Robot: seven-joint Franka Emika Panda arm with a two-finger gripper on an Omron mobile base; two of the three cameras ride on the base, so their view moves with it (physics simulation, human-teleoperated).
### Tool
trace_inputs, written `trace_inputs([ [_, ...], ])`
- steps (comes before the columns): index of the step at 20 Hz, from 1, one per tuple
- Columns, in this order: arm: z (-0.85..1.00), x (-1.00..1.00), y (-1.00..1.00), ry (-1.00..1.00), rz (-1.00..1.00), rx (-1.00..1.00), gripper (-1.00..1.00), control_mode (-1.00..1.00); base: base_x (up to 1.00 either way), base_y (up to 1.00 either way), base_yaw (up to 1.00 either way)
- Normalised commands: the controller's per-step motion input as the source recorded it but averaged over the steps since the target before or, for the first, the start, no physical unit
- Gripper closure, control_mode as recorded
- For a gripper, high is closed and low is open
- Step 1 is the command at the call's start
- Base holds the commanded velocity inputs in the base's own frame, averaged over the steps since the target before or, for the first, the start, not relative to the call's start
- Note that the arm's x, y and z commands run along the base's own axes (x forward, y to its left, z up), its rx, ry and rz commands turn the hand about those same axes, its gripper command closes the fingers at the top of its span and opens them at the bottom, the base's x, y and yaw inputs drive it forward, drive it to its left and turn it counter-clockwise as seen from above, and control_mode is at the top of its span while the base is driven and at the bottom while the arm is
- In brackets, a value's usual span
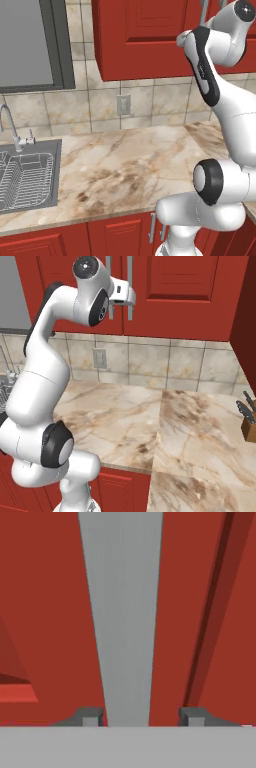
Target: Open the cabinet, pick the kettle from the cabinet, and place it in the sink.
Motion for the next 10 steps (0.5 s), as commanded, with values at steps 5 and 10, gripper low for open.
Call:
trace_inputs([
  [5, -0.01, 0.16, 0.34, -0.03, 0.0, 0.0, 1.0, -1.0, 0.0, 0.0, 0.0],
  [10, 0.0, 0.04, 0.48, -0.03, 0.01, 0.0, 1.0, -1.0, 0.0, 0.0, 0.0],
])
